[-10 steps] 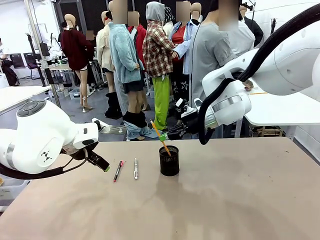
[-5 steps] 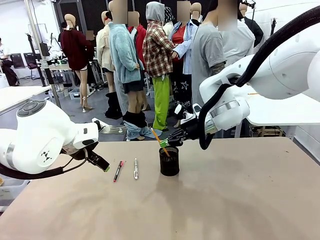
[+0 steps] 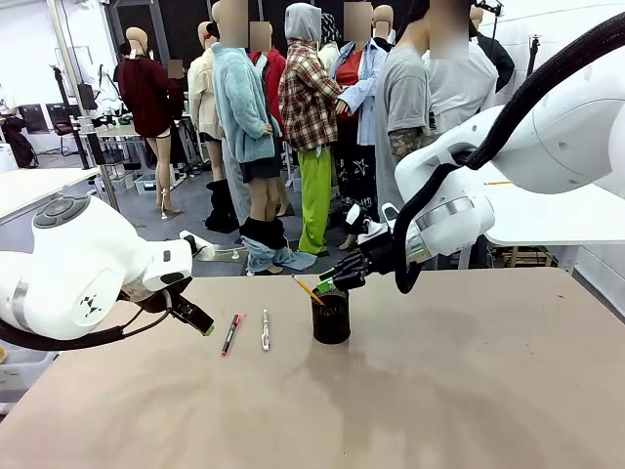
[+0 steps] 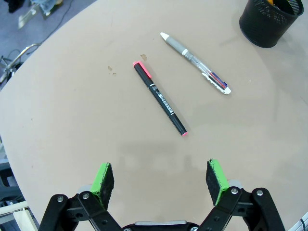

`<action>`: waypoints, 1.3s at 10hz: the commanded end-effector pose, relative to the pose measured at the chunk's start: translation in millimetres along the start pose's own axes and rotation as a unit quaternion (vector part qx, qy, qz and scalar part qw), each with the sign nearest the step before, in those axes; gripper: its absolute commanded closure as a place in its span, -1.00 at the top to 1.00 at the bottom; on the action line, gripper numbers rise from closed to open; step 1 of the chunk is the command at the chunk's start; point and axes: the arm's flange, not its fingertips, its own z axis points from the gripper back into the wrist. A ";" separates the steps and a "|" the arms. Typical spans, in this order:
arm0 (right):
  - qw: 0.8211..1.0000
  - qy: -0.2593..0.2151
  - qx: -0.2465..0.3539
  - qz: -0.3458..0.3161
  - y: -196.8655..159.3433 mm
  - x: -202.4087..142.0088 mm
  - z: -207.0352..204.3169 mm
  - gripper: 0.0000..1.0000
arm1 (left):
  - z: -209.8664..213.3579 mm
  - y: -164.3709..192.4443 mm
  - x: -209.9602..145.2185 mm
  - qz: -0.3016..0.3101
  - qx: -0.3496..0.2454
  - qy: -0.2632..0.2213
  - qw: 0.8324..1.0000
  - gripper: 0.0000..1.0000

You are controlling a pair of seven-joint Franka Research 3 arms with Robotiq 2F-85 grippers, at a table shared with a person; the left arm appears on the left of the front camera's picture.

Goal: Place the pens into the pen holder.
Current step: Pick up a writing instrument from the table and place it into the Pen holder.

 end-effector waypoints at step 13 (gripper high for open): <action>0.878 0.235 -0.343 -0.238 51.1 49.1 189.3 0.05 | 0.8 1.6 -0.2 0.002 0.000 -0.001 1.000 1.00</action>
